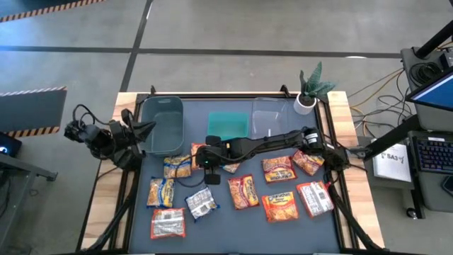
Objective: Sort Maruchan noodles
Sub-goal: Put the orange noodle pack into the transparent bin
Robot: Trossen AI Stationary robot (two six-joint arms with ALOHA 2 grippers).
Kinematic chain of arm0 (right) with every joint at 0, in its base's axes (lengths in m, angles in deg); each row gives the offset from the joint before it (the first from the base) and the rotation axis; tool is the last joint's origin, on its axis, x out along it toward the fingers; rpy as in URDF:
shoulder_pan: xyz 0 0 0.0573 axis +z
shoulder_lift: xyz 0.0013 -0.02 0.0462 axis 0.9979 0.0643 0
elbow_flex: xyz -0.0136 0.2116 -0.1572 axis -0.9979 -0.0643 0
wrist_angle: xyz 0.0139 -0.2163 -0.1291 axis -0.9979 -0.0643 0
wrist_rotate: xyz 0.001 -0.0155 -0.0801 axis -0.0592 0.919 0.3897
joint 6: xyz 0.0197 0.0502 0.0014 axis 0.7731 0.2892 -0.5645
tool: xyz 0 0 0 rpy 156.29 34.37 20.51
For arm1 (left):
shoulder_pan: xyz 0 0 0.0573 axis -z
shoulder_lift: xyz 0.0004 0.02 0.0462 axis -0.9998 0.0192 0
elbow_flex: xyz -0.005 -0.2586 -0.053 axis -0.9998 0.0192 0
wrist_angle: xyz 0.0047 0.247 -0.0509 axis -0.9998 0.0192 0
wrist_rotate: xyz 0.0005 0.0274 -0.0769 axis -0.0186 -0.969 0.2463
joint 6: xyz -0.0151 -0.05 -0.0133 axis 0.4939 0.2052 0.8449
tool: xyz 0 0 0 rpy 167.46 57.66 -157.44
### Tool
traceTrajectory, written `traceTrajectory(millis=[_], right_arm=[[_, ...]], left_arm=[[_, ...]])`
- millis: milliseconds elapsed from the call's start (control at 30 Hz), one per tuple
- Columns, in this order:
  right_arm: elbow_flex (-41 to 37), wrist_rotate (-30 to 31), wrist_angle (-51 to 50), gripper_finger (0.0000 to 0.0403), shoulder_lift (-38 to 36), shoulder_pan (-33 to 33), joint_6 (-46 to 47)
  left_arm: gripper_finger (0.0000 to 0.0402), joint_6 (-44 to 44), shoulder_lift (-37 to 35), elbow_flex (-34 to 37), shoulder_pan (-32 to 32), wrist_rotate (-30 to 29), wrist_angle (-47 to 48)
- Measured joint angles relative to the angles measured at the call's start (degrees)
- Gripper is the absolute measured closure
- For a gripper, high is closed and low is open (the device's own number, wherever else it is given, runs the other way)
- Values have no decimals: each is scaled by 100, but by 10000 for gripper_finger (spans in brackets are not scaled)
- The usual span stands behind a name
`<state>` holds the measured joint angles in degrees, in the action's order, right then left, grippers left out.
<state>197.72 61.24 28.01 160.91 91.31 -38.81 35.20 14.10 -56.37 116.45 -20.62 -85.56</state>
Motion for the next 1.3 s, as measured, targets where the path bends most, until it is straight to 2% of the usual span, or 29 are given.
traceTrajectory(millis=[167,267,367,533,633,733,967,1100,1300], right_arm=[[0,0,301,393,2,0,7],[0,4,312,377,2,-6,33],[0,4,298,339,2,-11,69],[-3,12,312,247,2,3,-199],[-110,4,519,212,2,28,-32],[-324,-30,704,207,2,41,89],[-868,-42,1127,226,7,47,140],[-1129,-48,1703,229,7,66,174],[-847,-60,2030,230,89,66,29]], left_arm=[[402,0,0,-16,0,0,-8],[402,2,0,-16,0,0,-10],[402,6,0,-16,0,0,-8],[402,33,0,-13,0,0,3],[402,39,0,-7,0,0,5],[402,57,0,-7,0,0,5],[402,59,0,-3,0,0,5],[402,59,0,0,0,0,0],[402,40,0,0,0,0,-31]])
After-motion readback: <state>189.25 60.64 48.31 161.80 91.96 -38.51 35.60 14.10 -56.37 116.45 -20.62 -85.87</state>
